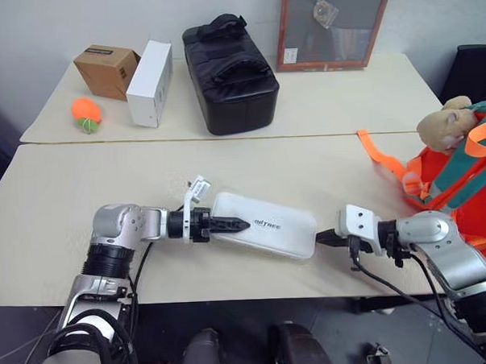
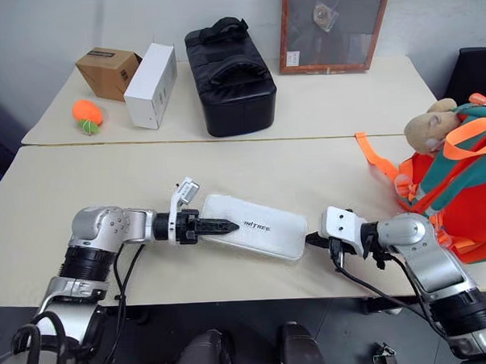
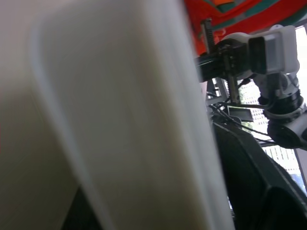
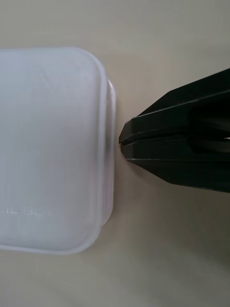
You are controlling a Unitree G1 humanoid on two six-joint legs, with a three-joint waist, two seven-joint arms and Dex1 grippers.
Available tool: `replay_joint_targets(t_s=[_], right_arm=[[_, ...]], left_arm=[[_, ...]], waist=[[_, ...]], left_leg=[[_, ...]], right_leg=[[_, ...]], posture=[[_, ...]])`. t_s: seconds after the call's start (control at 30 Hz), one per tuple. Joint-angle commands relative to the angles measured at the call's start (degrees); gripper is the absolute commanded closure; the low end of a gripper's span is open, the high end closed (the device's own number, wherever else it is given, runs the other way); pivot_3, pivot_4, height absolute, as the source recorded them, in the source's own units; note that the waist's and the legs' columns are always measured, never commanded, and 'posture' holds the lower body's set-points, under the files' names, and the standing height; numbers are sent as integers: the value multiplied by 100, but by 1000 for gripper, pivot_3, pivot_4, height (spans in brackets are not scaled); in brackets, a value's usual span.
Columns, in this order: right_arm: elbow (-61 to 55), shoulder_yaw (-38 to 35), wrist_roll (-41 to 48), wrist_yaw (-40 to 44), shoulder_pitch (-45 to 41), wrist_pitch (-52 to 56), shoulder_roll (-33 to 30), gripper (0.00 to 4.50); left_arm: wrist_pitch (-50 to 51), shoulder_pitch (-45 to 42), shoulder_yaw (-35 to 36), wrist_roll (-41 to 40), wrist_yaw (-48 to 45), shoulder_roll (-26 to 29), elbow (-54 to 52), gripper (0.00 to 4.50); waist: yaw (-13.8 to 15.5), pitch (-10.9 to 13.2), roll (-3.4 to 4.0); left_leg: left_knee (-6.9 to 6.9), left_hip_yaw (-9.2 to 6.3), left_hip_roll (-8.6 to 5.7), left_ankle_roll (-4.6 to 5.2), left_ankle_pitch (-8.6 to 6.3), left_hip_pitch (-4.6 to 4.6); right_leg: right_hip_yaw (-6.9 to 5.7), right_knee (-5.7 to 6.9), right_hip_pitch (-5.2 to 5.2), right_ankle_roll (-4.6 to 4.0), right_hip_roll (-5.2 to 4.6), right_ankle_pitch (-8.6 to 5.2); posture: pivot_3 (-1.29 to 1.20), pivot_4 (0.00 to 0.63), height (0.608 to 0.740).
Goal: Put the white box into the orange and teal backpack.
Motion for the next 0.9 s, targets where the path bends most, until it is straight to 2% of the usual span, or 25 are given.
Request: replay_joint_targets(t_s=[0.03, 0.17, 0.27, 0.33, 0.5, 0.63, 0.67, 0.73, 0.83, 0.9], right_arm=[[-343, -222, 127, -114, 175, 57, -20, 4500], [-487, -462, 249, -454, 259, 353, 80, 4500], [-991, -1067, 788, -839, 567, 1075, 187, 3972], [-1284, -1361, 1049, -969, 762, 1457, 202, 3299], [-3064, -4420, 2766, -1930, 2595, 3527, 624, 1579], [-3426, -5737, 3419, -2306, 3212, 4223, 655, 217], [-3451, -6055, 3589, -2425, 3305, 4359, 689, 55], [-3432, -6310, 3665, -2797, 3286, 4443, 779, 55], [-3224, -6153, 3435, -3548, 2946, 4495, 887, 55], [-3018, -5949, 3566, -3921, 2430, 4501, 983, 55]], left_arm=[[103, 92, 312, -310, -176, 117, -395, 3190], [104, 227, 618, -480, -128, 72, -609, 3196], [296, 325, 990, -679, 134, -12, -775, 3196], [388, 369, 1131, -760, 264, -46, -883, 3196], [526, 645, 2395, -1393, 993, -282, -1406, 3196], [545, 690, 2814, -1663, 1430, -415, -1618, 3196], [515, 703, 2904, -1719, 1538, -440, -1671, 3196], [463, 713, 3004, -1829, 1717, -499, -1731, 3196], [351, 705, 3007, -1914, 1885, -583, -1786, 3196], [274, 686, 2975, -1955, 1965, -616, -1819, 3196]], waist=[[-27, 0, 0], [-58, 0, 0], [-55, 0, 0], [-55, 0, 0], [55, 0, 0], [49, 1, -4], [53, 1, -4], [56, 0, -4], [29, -1, -5], [12, 0, -5]], left_leg=[[0, 0, 0, 0, 0, 1], [3, 0, -2, 1, 1, 0], [-2, -2, -1, -1, 1, 0], [-2, -6, 1, -2, 0, -2], [-11, -21, 2, -8, -6, -9], [-6, -15, 0, 4, -13, -4], [-6, -14, -1, 21, -17, -1], [-6, -15, -2, 34, -22, 4], [-9, -13, -2, 33, -22, 6], [-11, -8, -4, 27, -19, 2]], right_leg=[[0, 0, 1, 0, 0, 0], [1, 1, 2, 0, -2, 0], [1, 2, 0, 0, -1, 0], [-1, 3, -1, 0, -1, 0], [-7, -4, 0, 0, 0, -2], [-1, -12, 9, 7, -2, 1], [-1, -14, 13, 10, -3, 3], [-1, -13, 17, 10, -3, 3], [2, -13, 16, 9, 0, 3], [6, -12, 8, 9, -1, 3]], posture=[[0, 150, 740], [0, 150, 740], [0, 150, 740], [0, 150, 740], [0, 150, 740], [0, 150, 740], [0, 150, 740], [0, 150, 740], [0, 150, 740], [0, 150, 740]])
